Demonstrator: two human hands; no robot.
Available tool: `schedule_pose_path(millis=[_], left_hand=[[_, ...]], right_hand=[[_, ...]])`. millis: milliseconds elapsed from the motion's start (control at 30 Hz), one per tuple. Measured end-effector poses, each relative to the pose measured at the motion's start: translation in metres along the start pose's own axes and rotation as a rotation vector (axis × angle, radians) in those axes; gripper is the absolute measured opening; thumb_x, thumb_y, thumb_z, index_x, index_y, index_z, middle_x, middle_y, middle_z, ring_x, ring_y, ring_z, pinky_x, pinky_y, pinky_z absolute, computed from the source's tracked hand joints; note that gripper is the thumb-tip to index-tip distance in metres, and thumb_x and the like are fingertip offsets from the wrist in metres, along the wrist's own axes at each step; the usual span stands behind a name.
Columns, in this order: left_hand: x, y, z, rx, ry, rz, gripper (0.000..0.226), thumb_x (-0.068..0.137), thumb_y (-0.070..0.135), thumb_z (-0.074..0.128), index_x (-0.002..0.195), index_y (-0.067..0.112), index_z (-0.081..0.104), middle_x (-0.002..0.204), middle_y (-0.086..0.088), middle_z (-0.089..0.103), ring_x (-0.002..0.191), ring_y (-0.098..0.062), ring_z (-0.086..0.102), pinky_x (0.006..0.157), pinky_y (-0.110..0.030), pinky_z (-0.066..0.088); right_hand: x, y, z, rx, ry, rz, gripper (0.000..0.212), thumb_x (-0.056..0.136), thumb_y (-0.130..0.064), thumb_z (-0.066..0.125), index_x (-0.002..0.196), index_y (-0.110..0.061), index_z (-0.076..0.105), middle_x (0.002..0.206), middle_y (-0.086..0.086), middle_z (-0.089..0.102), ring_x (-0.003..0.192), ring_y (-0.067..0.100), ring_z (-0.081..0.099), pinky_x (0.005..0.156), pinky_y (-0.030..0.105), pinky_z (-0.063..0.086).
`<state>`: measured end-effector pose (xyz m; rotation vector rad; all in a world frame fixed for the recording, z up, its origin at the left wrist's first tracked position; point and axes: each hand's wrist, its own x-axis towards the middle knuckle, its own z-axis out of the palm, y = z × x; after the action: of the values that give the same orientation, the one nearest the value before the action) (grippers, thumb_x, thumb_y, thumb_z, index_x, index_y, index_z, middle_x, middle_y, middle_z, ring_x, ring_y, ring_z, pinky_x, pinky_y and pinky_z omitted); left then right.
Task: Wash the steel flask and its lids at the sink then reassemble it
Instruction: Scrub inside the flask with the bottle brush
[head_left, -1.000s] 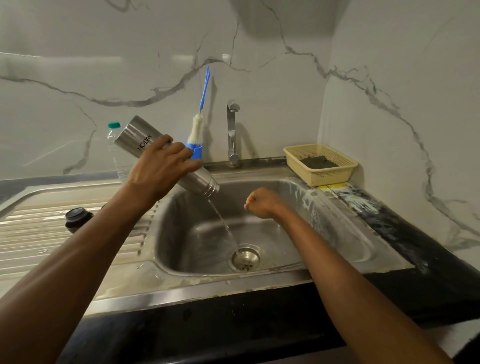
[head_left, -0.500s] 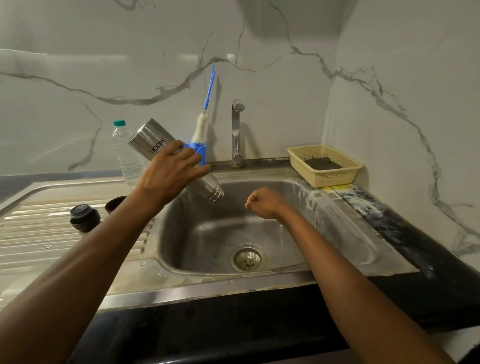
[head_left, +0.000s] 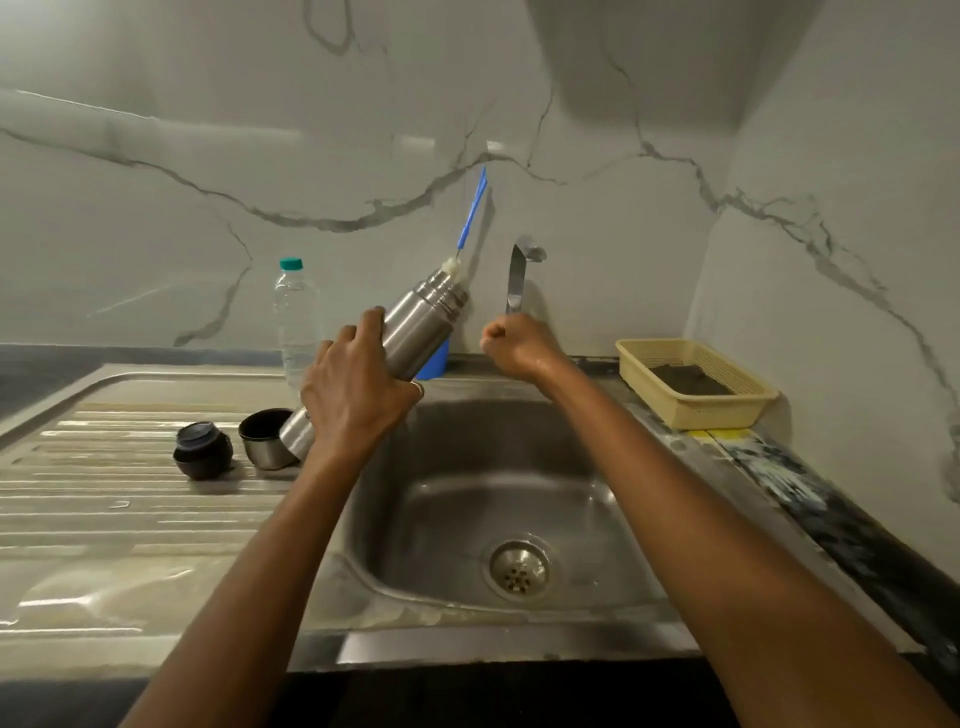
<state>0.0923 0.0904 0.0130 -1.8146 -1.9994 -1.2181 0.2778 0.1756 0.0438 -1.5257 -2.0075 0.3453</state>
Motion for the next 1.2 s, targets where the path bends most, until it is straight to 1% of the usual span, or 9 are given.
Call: schedule_pose_path(millis=[167, 233, 333, 533, 633, 733, 800, 1000, 1200], left_hand=[[0.015, 0.005, -0.005, -0.161, 0.073, -0.061, 0.091, 0.070, 0.027, 0.083, 0.150, 0.025, 0.040, 0.123, -0.011, 0.063, 0.104, -0.032, 0.059, 0.079, -0.041, 0.046], [0.018, 0.003, -0.007, -0.217, 0.105, -0.083, 0.093, 0.068, 0.027, 0.086, 0.149, 0.025, 0.040, 0.124, -0.010, 0.063, 0.104, -0.031, 0.060, 0.085, -0.045, 0.053], [0.024, -0.001, -0.011, -0.277, 0.160, -0.107, 0.095, 0.065, 0.029, 0.089, 0.147, 0.028, 0.041, 0.122, -0.005, 0.063, 0.102, -0.030, 0.061, 0.084, -0.045, 0.055], [0.034, -0.004, -0.013, -0.296, 0.160, -0.119, 0.092, 0.064, 0.027, 0.087, 0.146, 0.028, 0.044, 0.113, -0.002, 0.063, 0.094, -0.025, 0.058, 0.077, -0.038, 0.051], [0.036, -0.006, -0.009, -0.297, 0.141, -0.120, 0.092, 0.064, 0.027, 0.088, 0.145, 0.027, 0.045, 0.112, -0.002, 0.063, 0.092, -0.024, 0.058, 0.077, -0.039, 0.053], [0.035, -0.008, -0.004, -0.292, 0.125, -0.112, 0.092, 0.065, 0.028, 0.089, 0.145, 0.025, 0.044, 0.112, -0.004, 0.063, 0.092, -0.023, 0.059, 0.076, -0.039, 0.055], [0.033, -0.009, -0.001, -0.282, 0.126, -0.104, 0.093, 0.065, 0.029, 0.090, 0.146, 0.025, 0.044, 0.114, -0.004, 0.063, 0.093, -0.023, 0.059, 0.076, -0.040, 0.055], [0.035, -0.010, -0.005, -0.287, 0.150, -0.108, 0.095, 0.065, 0.027, 0.090, 0.147, 0.026, 0.042, 0.117, -0.007, 0.062, 0.095, -0.025, 0.058, 0.081, -0.044, 0.056], [0.027, -0.013, -0.005, -0.324, 0.155, -0.117, 0.097, 0.065, 0.025, 0.092, 0.147, 0.025, 0.042, 0.121, -0.008, 0.062, 0.098, -0.026, 0.059, 0.082, -0.040, 0.052]], right_hand=[[0.063, -0.030, 0.010, 0.031, 0.026, -0.034, 0.030, 0.095, -0.009, 0.052, 0.065, -0.012, 0.053, 0.066, 0.004, 0.053, 0.070, 0.022, 0.054, 0.069, 0.036, 0.044], [0.085, -0.037, 0.018, 0.007, 0.025, 0.003, 0.017, 0.096, -0.010, 0.052, 0.089, -0.005, 0.067, 0.089, 0.011, 0.066, 0.087, 0.026, 0.064, 0.075, 0.036, 0.051], [0.113, -0.041, 0.023, 0.063, 0.062, 0.053, 0.028, 0.100, -0.009, 0.049, 0.121, -0.006, 0.067, 0.122, 0.013, 0.066, 0.111, 0.028, 0.063, 0.095, 0.036, 0.054], [0.143, -0.047, 0.030, 0.225, 0.046, 0.051, 0.042, 0.102, -0.002, 0.044, 0.140, -0.015, 0.057, 0.149, 0.007, 0.050, 0.131, 0.023, 0.052, 0.098, 0.027, 0.045], [0.154, -0.043, 0.037, 0.205, 0.032, 0.052, 0.038, 0.103, -0.003, 0.043, 0.137, -0.012, 0.056, 0.143, 0.008, 0.053, 0.122, 0.021, 0.054, 0.092, 0.026, 0.045], [0.162, -0.040, 0.044, 0.174, 0.108, 0.061, 0.027, 0.102, 0.000, 0.043, 0.098, -0.021, 0.061, 0.098, -0.006, 0.052, 0.102, 0.019, 0.049, 0.072, 0.016, 0.043], [0.168, -0.038, 0.045, 0.169, 0.198, 0.047, 0.028, 0.100, 0.003, 0.044, 0.100, -0.017, 0.063, 0.088, -0.010, 0.044, 0.099, 0.019, 0.048, 0.077, 0.019, 0.046], [0.163, -0.055, 0.019, 0.098, 0.322, -0.122, 0.040, 0.094, 0.005, 0.055, 0.131, -0.007, 0.065, 0.134, 0.013, 0.064, 0.125, 0.026, 0.059, 0.106, 0.032, 0.047], [0.154, -0.060, 0.004, 0.087, 0.409, -0.221, 0.037, 0.092, 0.001, 0.060, 0.127, -0.007, 0.068, 0.131, 0.013, 0.067, 0.126, 0.026, 0.060, 0.107, 0.029, 0.045]])
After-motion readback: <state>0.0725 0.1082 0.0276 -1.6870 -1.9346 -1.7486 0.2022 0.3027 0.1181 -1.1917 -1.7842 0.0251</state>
